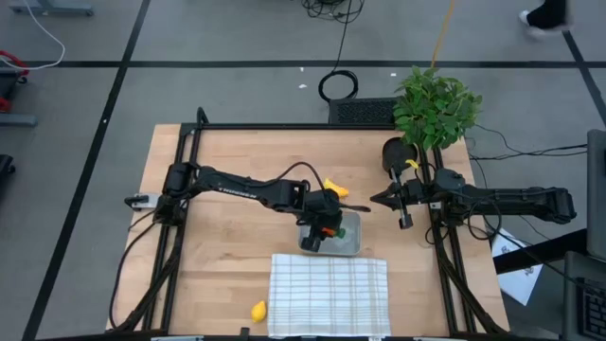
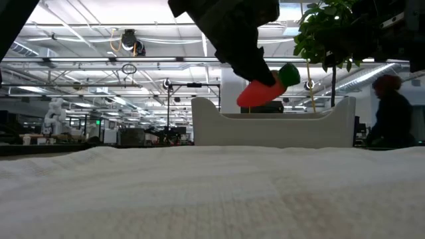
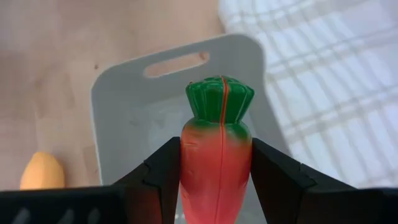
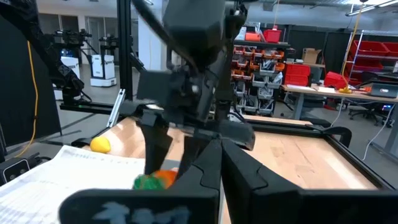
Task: Pick and placing Produce into tupperware
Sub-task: Put the orange carrot into the gray bin
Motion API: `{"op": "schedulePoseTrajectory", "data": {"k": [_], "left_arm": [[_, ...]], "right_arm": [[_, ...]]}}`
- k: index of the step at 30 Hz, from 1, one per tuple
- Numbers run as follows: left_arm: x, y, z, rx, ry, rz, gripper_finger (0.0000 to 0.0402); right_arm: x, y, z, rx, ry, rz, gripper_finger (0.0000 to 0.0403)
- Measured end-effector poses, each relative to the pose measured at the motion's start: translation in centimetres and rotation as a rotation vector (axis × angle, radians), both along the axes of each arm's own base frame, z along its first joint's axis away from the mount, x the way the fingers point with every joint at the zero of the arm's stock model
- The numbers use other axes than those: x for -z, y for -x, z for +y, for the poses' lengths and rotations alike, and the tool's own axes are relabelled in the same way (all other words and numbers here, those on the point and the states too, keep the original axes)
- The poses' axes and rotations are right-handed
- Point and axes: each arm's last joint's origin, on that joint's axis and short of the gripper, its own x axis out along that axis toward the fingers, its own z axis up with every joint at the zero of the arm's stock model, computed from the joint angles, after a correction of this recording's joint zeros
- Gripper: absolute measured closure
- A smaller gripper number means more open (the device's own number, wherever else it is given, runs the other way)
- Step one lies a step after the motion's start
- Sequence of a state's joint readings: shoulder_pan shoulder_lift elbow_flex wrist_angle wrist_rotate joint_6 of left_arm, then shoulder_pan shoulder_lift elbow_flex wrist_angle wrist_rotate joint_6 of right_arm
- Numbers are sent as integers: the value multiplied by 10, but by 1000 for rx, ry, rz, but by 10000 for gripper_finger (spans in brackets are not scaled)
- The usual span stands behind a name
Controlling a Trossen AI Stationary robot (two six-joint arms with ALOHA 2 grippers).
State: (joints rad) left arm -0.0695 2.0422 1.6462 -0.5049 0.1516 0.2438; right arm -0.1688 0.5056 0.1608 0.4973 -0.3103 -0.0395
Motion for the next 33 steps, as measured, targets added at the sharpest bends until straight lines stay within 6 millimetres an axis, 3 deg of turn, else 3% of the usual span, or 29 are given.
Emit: {"op": "schedulePoseTrajectory", "data": {"k": [9, 18, 23, 33], "left_arm": [[20, 6, -8, 43, -142, 12, 238], [18, 5, -21, 142, -163, -50, 238], [17, 2, -17, 77, -88, -59, 238], [40, -3, -24, -50, -130, -1, 238]], "right_arm": [[3, 0, 0, 0, -7, 36, 403], [4, 0, 0, 0, -6, 37, 403], [4, 0, 0, 0, -5, 37, 403], [4, -1, 0, 0, 0, 38, 403]]}}
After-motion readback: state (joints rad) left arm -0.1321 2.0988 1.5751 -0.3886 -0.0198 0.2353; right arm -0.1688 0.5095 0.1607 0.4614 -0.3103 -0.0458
